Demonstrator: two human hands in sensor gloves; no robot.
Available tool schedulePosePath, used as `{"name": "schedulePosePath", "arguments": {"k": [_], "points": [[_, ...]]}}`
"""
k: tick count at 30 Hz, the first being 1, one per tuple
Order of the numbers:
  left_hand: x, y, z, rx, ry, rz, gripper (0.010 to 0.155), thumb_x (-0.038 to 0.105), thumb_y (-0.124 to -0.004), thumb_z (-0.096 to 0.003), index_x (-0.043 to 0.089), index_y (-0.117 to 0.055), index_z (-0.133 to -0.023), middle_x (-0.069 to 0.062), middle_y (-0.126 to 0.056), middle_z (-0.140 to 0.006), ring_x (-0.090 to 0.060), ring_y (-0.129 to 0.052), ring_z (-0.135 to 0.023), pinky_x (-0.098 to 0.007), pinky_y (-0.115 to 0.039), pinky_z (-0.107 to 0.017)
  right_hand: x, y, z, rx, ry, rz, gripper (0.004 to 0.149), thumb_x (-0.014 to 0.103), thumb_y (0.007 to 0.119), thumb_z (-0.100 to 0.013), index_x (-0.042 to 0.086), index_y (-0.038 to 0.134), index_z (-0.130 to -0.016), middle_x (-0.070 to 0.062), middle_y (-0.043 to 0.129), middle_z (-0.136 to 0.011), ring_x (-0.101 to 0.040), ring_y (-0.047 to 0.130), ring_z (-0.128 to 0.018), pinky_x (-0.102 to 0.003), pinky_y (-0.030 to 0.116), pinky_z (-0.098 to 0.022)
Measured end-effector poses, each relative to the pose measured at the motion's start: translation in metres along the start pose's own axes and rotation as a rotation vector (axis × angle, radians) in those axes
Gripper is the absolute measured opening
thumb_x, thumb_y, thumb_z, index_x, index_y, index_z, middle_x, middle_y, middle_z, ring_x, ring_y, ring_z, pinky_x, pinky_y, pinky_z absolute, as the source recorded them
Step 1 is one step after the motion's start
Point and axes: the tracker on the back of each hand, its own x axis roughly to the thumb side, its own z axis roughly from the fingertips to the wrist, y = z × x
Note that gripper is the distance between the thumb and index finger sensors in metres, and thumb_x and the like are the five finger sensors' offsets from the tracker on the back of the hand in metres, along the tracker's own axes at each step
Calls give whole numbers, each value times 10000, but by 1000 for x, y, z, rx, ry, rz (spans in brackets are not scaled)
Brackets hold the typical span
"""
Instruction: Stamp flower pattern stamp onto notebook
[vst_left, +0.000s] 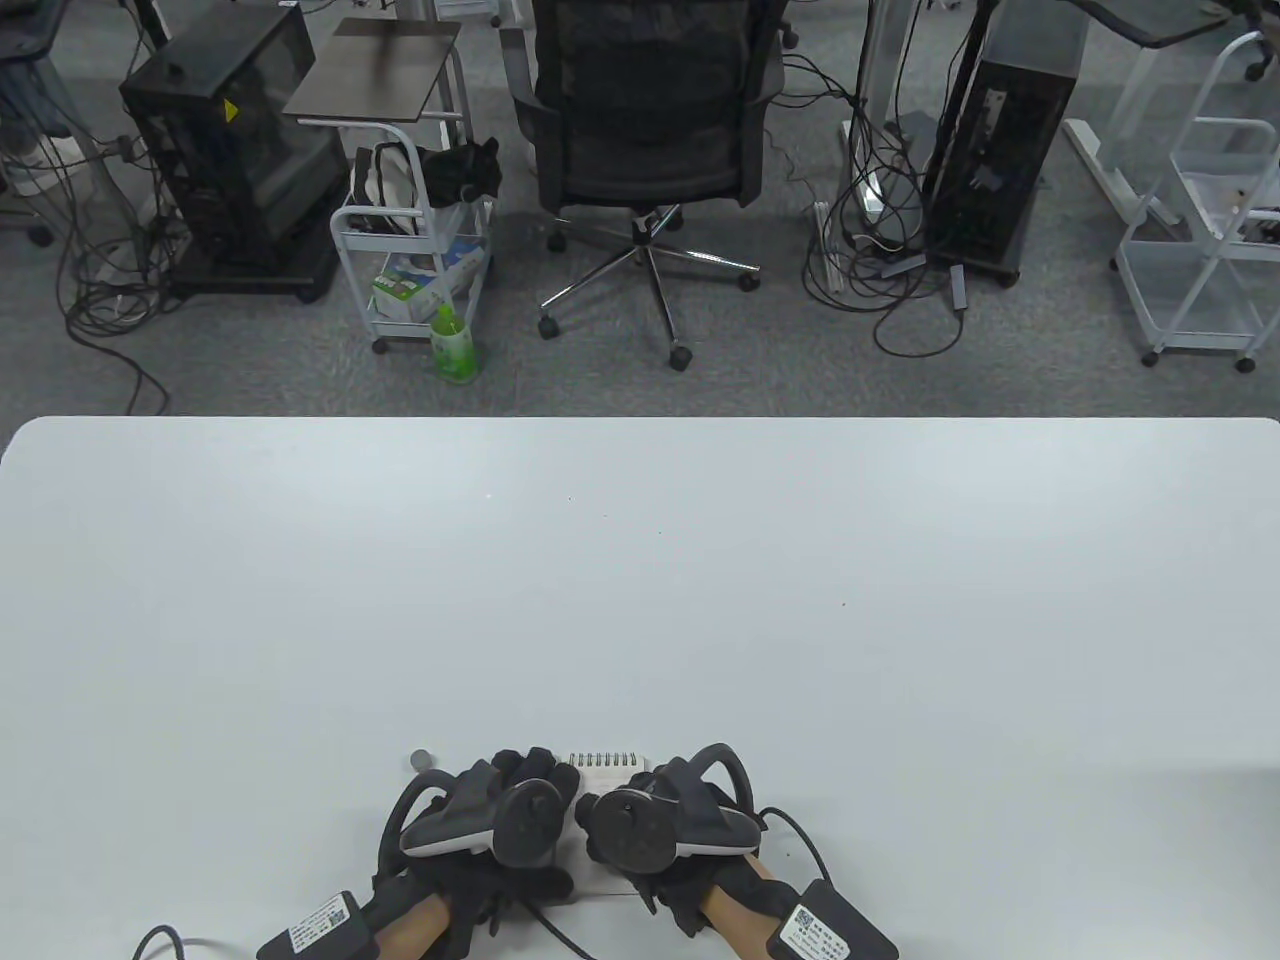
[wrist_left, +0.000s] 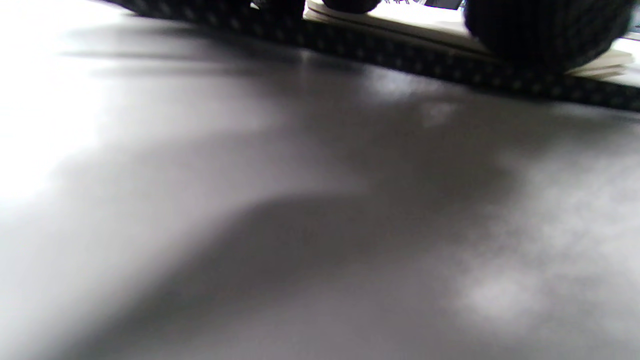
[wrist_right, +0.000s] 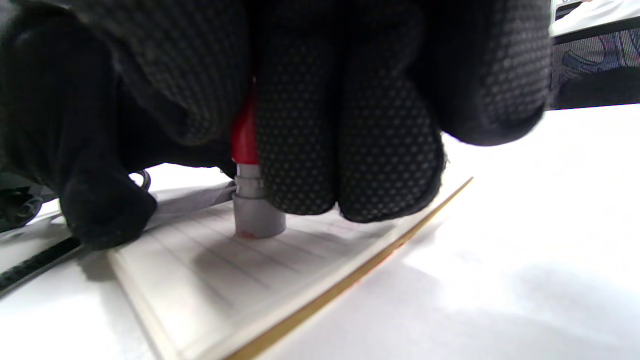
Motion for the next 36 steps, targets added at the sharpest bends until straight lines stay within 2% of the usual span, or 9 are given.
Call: {"name": "schedulePosePath", "arguments": {"k": [14,36], "points": [[0,0,0,0,0,0,962,656,-664,-331,166,-294,-1072,-173,-238,-1127,-486,-309,-997,-644,-416,-679,5,2,-3,29,-5,11,425,303,895,-365,159,909,-764,-152,1029,-565,-336,1094,-463,-485,887,-428],[-1,0,1,-3,1,0,964,657,-663,-332,167,-291,-1073,-171,-236,-1128,-486,-306,-998,-644,-413,-680,3,3,-1,17,10,-9,432,310,882,-379,171,892,-788,-153,1021,-569,-332,1088,-461,-487,877,-417]]}}
